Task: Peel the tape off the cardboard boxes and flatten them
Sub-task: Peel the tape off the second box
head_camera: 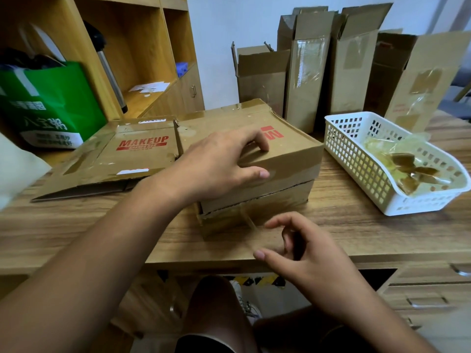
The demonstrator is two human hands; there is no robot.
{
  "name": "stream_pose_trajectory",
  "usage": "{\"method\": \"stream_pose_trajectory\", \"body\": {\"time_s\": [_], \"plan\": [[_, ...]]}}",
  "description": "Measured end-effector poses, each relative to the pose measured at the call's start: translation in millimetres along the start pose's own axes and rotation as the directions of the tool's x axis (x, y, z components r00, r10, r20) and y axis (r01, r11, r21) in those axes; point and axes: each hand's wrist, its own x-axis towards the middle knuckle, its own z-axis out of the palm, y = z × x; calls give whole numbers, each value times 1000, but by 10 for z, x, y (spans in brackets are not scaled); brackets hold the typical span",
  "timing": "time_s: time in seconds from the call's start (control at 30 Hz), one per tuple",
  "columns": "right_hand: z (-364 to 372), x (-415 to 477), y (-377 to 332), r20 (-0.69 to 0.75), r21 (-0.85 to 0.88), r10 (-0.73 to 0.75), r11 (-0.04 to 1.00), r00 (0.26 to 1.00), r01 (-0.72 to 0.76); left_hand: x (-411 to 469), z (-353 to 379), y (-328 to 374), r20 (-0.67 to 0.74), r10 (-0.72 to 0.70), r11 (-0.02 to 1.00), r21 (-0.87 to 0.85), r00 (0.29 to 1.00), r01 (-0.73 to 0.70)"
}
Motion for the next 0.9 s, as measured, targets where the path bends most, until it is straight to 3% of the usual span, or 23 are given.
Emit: {"method": "stream_pose_trajectory", "body": {"time_s": [0.1, 0.23, 0.6, 0.73, 0.9], "plan": [[-33, 38, -15, -17, -153, -30, 988, 999, 27, -30, -133, -90, 133, 29, 998, -64, 991, -21], [-85, 60, -13, -3, -189, -46, 981, 999, 44, -106, -184, -201, 238, 69, 994, -104, 969, -45], [151, -150, -74, 72, -53, -287, 955, 955, 291, -66, 67, -68, 43, 84, 994, -73, 996, -81], [90, -139, -78, -4, 12, -233, 972, 972, 233, -83, 119, -25, -43, 84, 996, -36, 995, -86], [25, -93, -64, -111, 11, -156, 987, 981, 158, -95, 120, -154, -72, 115, 979, -160, 991, -125]]}}
